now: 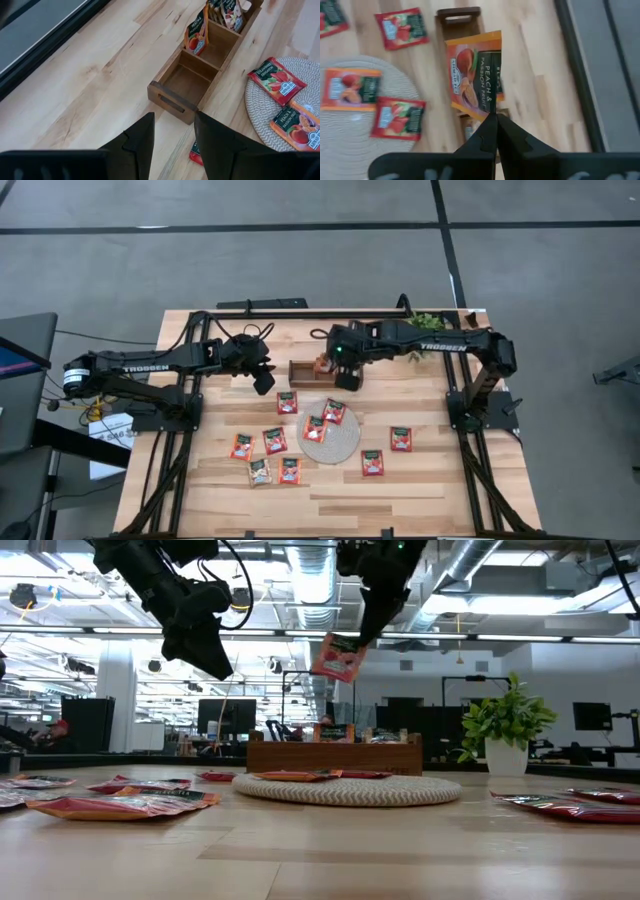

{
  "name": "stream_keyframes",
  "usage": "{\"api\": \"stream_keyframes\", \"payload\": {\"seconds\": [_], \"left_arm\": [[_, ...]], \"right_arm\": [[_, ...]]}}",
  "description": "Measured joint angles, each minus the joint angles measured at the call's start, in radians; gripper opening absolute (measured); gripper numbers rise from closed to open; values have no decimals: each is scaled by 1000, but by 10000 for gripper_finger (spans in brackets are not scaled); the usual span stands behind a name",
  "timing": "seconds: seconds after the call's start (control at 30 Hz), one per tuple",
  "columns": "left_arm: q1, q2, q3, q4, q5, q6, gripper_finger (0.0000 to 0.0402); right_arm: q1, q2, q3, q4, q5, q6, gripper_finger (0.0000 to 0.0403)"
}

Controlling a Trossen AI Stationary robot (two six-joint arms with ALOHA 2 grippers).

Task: Pick & Place Tea
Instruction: Put the orange tea bag into the middle section of the wooden organizer

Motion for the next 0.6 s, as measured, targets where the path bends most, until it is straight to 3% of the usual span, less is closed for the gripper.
{"api": "stream_keyframes", "payload": {"seconds": [0.37, 0.6], "left_arm": [[0, 0, 0, 0, 0, 0, 131], [0, 0, 0, 0, 0, 0, 131]], "right_arm": [[-39, 0, 0, 9, 5, -72, 0], [-27, 91, 6, 54, 8, -104, 0]]}}
